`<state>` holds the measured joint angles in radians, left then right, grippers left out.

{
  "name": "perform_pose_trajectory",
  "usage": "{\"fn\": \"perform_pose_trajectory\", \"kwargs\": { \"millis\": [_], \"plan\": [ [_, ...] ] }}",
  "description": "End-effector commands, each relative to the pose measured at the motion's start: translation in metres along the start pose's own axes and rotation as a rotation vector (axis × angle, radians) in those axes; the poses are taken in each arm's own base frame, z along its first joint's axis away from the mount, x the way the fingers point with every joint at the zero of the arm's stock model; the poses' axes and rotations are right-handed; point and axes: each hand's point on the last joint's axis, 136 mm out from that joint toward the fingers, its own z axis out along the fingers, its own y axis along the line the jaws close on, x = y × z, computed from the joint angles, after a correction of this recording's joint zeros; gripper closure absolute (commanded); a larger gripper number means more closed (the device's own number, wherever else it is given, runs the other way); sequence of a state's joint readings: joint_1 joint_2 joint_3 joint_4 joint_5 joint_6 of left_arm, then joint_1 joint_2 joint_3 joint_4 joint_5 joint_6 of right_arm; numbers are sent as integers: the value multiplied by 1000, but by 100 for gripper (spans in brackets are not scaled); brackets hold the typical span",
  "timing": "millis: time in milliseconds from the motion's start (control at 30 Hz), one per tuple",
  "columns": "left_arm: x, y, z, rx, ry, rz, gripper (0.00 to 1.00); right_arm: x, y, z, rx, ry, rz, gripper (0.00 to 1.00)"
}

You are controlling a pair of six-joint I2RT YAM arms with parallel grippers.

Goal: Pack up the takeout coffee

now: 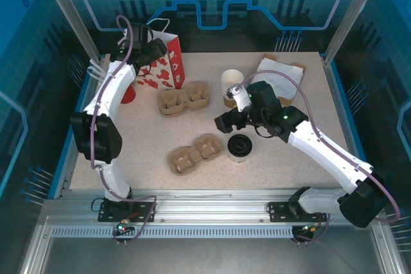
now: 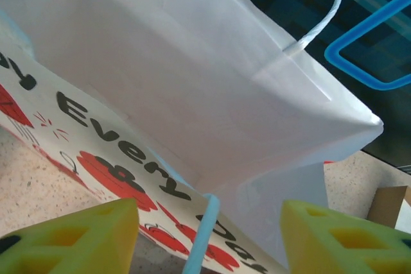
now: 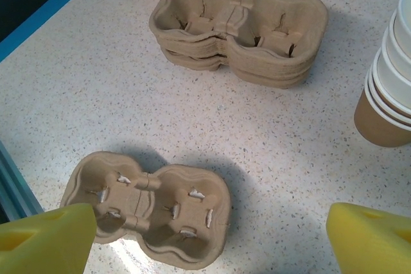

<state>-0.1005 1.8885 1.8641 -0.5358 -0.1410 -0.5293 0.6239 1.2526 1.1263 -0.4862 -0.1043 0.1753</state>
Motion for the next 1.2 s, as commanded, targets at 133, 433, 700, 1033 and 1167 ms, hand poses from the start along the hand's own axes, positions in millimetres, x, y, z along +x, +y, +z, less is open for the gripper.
{"fn": "perform_pose_trajectory", "kwargs": {
  "millis": [133, 433, 700, 1033, 1167],
  "plan": [
    [-15, 2, 9, -17, -28, -34, 45, 1, 4, 7, -6, 8, 0, 6],
    [-24, 1, 9, -12, -53, -43, 61, 4, 2, 12, -1, 26, 3, 6],
    [-29, 0, 12, -7, -67, -53, 76, 7, 2, 14, 1, 42, 6, 6],
    [-41, -5, 6, 1, -99, -42, 91, 5, 1, 9, 13, 53, -4, 6],
    [-52, -7, -2, -2, -127, -22, 97, 4, 1, 6, 17, 50, -6, 6]
  ]
}}
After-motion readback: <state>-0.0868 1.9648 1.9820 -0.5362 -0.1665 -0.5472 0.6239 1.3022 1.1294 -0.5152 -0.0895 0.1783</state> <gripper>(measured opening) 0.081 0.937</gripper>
